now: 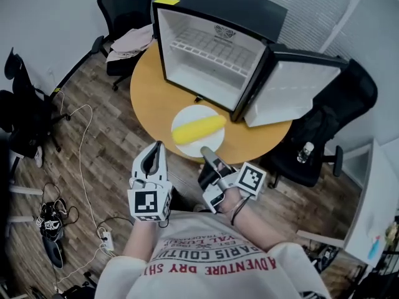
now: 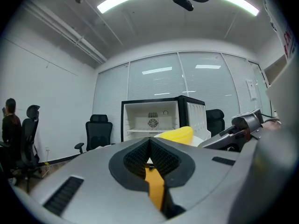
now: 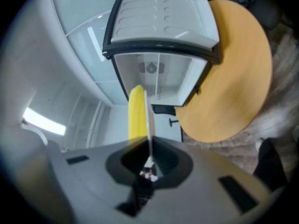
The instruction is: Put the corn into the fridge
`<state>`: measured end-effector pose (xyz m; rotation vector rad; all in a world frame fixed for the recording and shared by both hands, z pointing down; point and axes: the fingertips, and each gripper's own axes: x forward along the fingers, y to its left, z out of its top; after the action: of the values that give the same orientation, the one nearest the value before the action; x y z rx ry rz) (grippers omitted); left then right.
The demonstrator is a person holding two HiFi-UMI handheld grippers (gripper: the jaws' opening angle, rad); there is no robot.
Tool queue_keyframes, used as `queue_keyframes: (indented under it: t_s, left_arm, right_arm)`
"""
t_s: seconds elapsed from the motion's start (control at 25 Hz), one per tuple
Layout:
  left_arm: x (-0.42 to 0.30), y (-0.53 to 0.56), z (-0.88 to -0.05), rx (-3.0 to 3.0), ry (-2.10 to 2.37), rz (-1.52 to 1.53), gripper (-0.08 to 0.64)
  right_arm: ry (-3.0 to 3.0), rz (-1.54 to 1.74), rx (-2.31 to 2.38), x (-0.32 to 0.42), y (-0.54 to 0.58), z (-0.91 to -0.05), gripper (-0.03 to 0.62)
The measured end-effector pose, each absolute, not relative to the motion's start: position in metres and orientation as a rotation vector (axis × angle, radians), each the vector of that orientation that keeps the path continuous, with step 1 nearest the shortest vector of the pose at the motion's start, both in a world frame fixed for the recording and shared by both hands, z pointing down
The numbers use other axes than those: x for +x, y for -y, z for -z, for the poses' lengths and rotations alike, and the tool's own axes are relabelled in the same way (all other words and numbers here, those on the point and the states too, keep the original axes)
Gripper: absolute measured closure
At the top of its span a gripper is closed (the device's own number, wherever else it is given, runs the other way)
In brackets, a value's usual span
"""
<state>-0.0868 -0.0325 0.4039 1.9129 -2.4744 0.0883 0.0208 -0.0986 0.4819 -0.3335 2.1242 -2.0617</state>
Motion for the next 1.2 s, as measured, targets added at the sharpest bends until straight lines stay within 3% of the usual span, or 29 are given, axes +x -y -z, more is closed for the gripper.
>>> queue_keyframes:
  t_s: [0.4, 0.8, 1.2]
  left_arm:
    - [-0.131, 0.157, -0.41, 2.163, 2.28, -0.152, 0.535]
    - [-0.234, 0.245, -0.396, 2.395, 2.038, -0.137, 0.535]
    - [-0.265, 0.308, -0.402, 2.521, 1.857, -0.138, 0.535]
  right_arm:
    - [-1.963, 2.012, -0.486, -0.021, 0.19, -0.494, 0.554]
    - [-1.801, 1.822, -0.742, -0.098, 0.263, -0.477, 0.554]
    - [-1.68, 1.749, -0.892, -0.129, 0.322, -0.479, 0.553]
